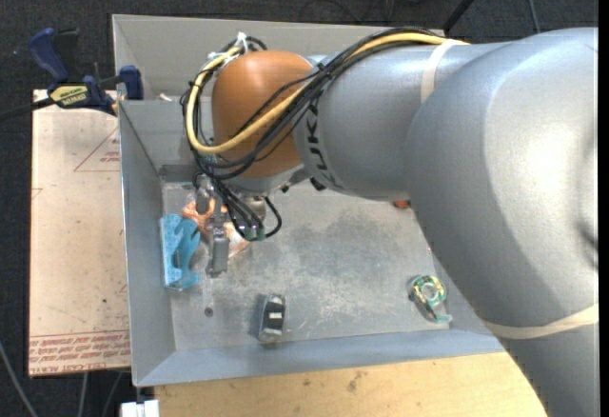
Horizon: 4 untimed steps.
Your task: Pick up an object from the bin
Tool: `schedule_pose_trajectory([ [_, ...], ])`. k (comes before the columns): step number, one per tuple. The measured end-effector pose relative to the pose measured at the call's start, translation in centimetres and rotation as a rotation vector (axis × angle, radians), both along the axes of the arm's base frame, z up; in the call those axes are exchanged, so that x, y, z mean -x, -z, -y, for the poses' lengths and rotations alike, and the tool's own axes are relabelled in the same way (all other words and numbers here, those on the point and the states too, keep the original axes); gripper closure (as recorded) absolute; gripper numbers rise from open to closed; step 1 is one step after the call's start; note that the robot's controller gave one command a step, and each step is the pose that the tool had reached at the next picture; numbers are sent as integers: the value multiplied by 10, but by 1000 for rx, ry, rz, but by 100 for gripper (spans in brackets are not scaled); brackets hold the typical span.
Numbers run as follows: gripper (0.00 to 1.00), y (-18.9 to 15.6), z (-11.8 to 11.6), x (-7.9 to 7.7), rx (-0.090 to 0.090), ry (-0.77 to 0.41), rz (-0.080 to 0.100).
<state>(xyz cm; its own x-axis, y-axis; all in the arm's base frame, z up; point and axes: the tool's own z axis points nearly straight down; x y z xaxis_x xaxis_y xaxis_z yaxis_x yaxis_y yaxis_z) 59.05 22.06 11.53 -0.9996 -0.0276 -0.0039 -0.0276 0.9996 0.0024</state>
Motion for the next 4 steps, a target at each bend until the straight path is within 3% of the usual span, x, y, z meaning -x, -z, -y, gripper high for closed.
schedule_pose_trajectory([
  [1, 0, 4, 22, -37, 2, -43, -7],
  [2, 0, 0, 36, -45, -2, -76, 9],
  [3, 0, -11, 41, -24, 5, 1, -14],
  [4, 0, -26, 21, -26, -2, -47, 13],
])
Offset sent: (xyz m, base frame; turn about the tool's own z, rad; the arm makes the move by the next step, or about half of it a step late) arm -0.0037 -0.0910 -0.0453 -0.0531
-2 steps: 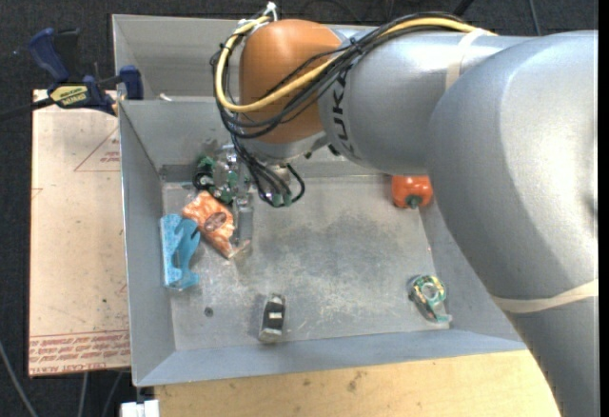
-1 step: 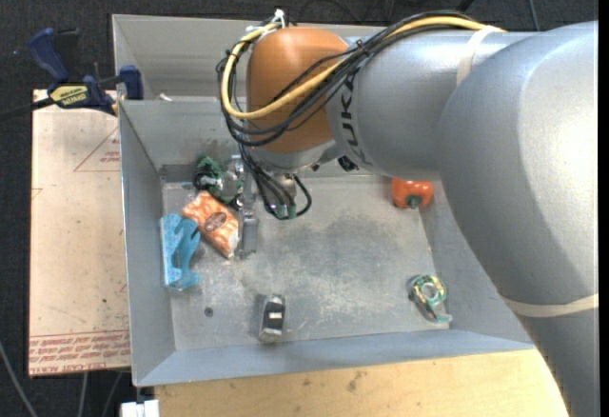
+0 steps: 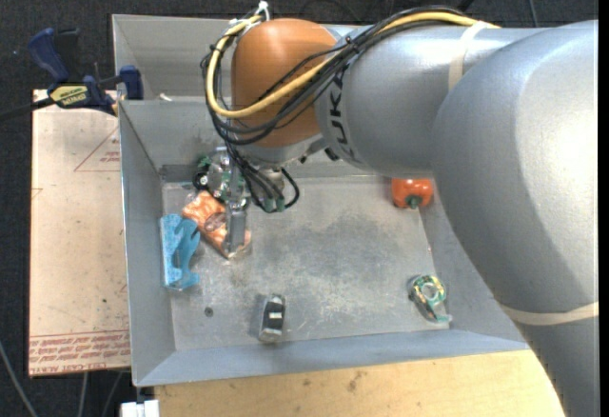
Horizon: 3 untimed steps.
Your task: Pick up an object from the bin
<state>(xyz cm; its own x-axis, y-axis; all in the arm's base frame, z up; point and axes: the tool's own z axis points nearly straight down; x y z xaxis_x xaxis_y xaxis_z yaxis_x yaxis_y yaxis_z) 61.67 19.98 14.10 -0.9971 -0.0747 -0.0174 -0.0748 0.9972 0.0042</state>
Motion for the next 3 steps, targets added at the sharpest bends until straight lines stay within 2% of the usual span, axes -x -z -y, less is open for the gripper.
schedule_pose_trajectory([
  [1, 0, 50, 5, 4, 4, -70, -15],
  [2, 100, 69, -24, -17, 2, -87, -11],
  [3, 100, 69, -24, -17, 2, -87, -11],
])
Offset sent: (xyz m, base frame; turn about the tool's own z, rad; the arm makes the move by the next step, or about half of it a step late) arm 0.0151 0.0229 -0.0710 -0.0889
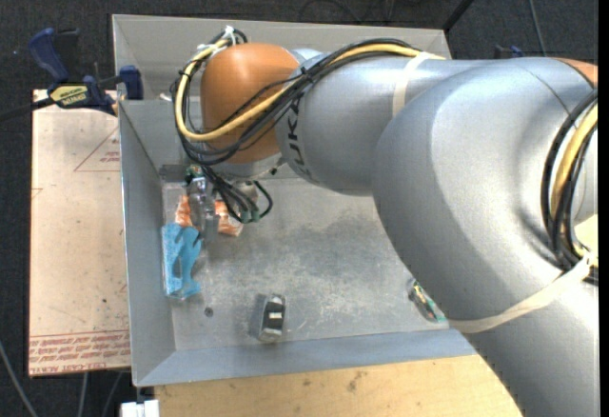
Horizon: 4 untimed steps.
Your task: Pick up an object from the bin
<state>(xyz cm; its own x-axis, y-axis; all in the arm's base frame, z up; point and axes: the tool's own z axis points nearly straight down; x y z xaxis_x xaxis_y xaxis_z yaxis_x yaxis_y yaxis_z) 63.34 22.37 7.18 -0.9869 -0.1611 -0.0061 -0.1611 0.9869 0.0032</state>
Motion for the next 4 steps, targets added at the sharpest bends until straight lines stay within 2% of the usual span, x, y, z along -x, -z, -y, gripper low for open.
schedule_pose_trajectory([
  [1, 100, 0, 0, -3, 0, -7, -2],
  [2, 100, -24, 28, 5, 3, -219, -3],
  [3, 100, -24, 28, 5, 3, -219, -3],
  [4, 100, -80, 23, 28, 4, -233, -8],
])
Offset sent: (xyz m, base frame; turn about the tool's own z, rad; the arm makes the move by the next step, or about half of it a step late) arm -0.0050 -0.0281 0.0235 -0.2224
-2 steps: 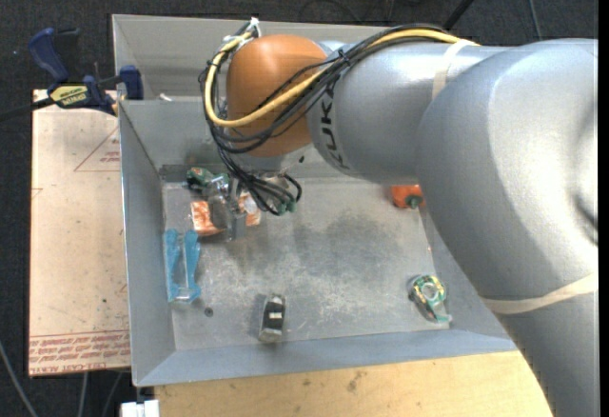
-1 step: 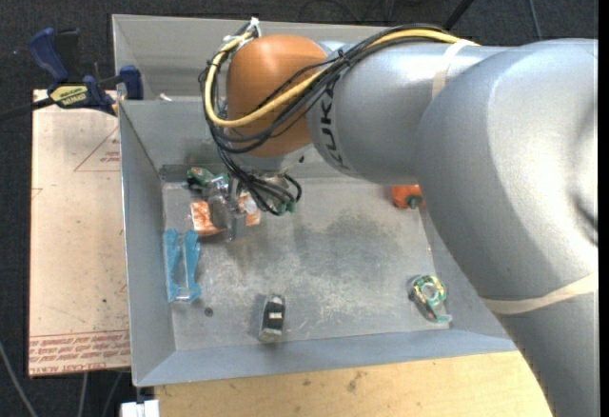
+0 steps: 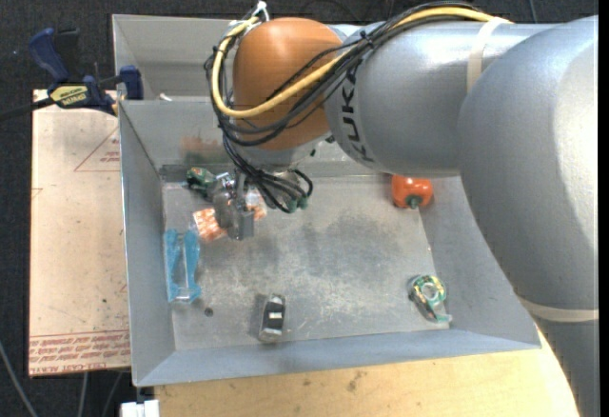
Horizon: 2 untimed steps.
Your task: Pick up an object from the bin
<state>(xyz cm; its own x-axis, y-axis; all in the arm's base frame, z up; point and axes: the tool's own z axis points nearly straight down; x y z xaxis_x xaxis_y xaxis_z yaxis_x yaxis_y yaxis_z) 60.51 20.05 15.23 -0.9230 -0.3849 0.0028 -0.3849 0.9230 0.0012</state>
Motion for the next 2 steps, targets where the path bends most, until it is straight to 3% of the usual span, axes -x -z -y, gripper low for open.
schedule_pose_trajectory([
  [1, 0, -23, 19, -12, -2, 7, 7],
  [2, 0, -23, 19, -12, -3, 7, 7],
])
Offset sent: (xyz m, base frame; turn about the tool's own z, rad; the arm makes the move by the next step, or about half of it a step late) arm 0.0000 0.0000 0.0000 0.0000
